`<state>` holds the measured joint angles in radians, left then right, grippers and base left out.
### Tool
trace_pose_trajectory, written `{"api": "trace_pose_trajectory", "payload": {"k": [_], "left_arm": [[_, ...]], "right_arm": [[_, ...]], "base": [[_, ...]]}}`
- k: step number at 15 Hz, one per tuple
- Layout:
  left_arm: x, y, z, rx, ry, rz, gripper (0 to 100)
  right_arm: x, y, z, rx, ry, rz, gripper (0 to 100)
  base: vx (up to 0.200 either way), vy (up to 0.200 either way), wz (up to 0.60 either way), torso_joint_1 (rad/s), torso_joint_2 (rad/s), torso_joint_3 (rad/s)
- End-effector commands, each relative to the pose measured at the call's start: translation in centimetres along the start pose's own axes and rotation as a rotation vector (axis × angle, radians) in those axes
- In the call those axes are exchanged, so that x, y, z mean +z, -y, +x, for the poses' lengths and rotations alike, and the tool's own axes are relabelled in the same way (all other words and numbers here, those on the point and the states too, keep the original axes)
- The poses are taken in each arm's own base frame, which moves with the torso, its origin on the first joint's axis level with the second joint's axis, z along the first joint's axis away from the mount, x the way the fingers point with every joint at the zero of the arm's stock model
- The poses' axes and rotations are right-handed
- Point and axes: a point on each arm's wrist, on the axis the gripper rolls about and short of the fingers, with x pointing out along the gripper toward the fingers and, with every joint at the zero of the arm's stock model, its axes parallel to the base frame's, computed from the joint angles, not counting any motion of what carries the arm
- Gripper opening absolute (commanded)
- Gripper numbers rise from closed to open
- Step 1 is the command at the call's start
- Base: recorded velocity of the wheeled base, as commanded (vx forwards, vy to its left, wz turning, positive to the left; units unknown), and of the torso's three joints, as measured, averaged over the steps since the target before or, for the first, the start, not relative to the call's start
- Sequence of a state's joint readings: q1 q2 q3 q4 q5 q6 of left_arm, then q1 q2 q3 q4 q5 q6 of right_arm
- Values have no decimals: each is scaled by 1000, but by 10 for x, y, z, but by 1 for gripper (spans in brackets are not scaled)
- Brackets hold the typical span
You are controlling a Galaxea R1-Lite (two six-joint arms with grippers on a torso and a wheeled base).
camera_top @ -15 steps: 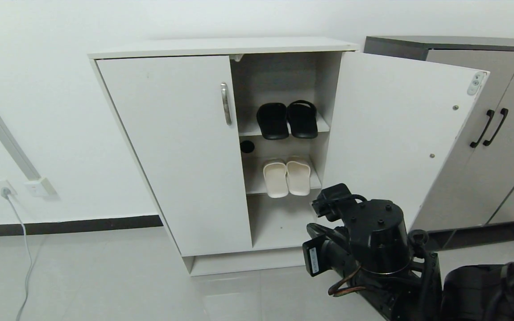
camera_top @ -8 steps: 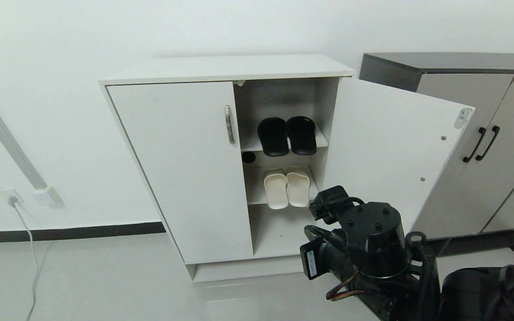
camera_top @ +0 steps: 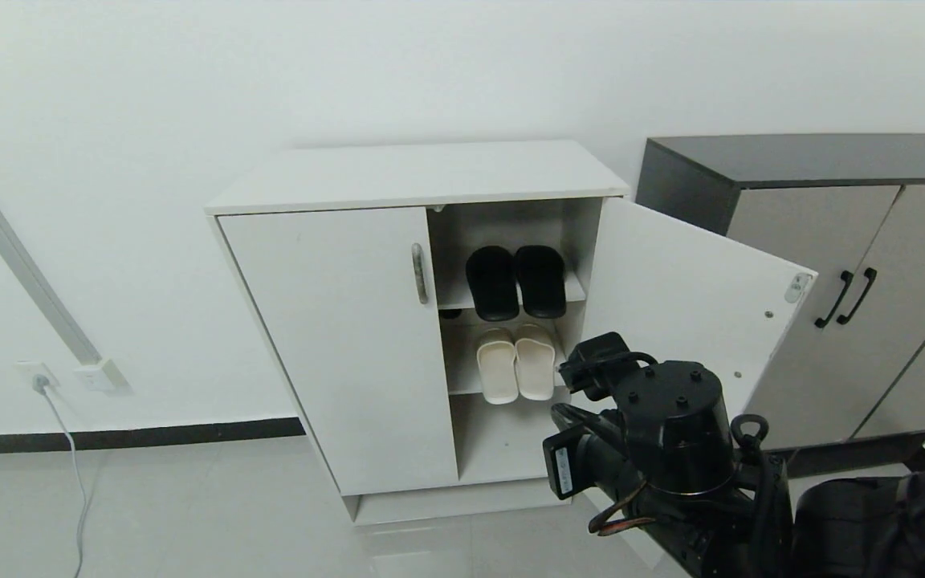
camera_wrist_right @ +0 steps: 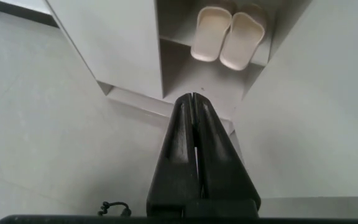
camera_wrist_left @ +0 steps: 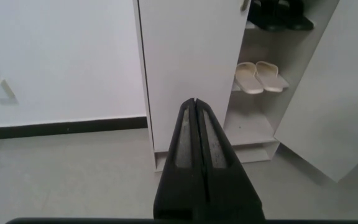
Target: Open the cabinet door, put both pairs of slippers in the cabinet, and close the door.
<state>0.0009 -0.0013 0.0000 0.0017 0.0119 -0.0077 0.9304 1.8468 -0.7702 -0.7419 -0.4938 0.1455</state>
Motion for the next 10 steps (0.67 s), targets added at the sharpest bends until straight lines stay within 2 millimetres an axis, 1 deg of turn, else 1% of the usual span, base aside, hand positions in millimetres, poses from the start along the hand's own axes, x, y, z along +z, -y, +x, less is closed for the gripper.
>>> {"api": "trace_pose_trajectory", "payload": {"k": [1, 6, 10], "left_arm": [[0, 0, 0, 1, -1, 0, 0], [0, 0, 0, 1, -1, 0, 0], [0, 0, 0, 0, -1, 2, 0]], "right_arm": [[0, 0, 0, -1, -1, -2, 0], [0, 0, 0, -2, 0, -1, 0], [0, 1, 0, -2, 0, -1, 0]], "base": [[0, 0, 0, 159, -476, -330], [0, 0, 0, 174, -492, -320], [0, 0, 0, 206, -520, -317]]}}
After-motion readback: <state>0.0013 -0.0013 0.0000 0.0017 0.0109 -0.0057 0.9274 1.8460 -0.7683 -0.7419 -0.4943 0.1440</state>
